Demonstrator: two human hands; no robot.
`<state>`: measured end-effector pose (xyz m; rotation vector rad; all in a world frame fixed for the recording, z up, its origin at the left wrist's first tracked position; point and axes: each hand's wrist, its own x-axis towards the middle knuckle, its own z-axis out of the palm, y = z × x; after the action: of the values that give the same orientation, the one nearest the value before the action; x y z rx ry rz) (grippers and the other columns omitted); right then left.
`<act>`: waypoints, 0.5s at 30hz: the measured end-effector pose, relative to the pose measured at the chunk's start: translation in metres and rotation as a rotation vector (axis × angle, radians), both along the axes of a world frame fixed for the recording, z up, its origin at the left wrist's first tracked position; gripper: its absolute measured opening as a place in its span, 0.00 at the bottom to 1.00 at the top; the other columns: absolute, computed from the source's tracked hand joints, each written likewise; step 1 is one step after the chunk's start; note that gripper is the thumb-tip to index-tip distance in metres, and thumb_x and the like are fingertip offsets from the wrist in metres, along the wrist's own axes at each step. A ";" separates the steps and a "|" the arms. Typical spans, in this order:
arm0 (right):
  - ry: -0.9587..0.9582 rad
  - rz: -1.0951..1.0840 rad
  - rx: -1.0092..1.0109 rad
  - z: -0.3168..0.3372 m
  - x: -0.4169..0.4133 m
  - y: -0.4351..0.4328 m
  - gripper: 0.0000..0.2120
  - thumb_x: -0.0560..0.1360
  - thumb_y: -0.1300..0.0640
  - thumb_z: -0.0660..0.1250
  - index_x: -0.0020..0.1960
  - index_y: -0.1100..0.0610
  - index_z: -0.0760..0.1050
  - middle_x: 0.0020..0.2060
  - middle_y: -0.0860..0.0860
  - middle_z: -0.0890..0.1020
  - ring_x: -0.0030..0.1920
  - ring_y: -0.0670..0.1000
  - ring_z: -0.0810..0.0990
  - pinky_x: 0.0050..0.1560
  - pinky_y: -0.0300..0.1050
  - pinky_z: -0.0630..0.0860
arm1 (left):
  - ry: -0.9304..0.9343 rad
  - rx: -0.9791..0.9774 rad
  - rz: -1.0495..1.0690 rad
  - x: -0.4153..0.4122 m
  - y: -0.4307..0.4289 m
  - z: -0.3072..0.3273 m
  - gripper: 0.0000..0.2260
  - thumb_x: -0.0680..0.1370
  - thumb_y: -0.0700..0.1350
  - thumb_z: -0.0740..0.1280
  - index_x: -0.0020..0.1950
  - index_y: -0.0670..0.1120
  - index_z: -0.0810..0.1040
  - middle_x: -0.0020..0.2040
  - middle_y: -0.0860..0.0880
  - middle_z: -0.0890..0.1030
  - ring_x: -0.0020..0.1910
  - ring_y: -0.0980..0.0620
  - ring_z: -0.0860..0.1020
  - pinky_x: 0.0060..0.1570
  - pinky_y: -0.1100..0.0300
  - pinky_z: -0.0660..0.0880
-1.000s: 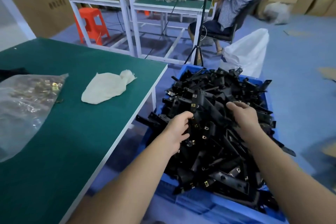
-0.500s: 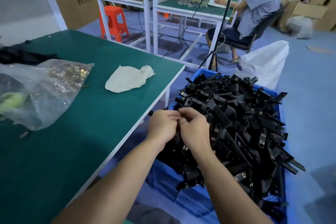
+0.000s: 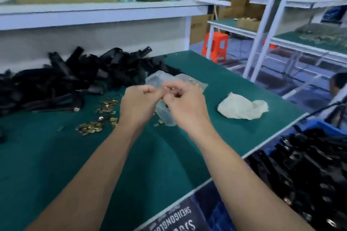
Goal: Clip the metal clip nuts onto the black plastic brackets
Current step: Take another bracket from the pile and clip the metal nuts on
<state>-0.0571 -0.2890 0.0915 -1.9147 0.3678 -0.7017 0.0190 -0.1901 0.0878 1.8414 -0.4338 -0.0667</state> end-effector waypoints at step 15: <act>0.371 0.455 -0.377 -0.060 0.236 0.125 0.36 0.79 0.43 0.69 0.81 0.47 0.57 0.79 0.48 0.59 0.77 0.52 0.63 0.73 0.55 0.68 | -0.175 0.460 1.148 0.176 0.305 -0.063 0.28 0.75 0.50 0.74 0.73 0.40 0.74 0.77 0.35 0.66 0.78 0.36 0.61 0.77 0.44 0.57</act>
<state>0.1793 -0.1644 0.0316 -2.3824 0.0131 -0.1134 0.1946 0.1151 0.0248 2.3000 0.6133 0.8363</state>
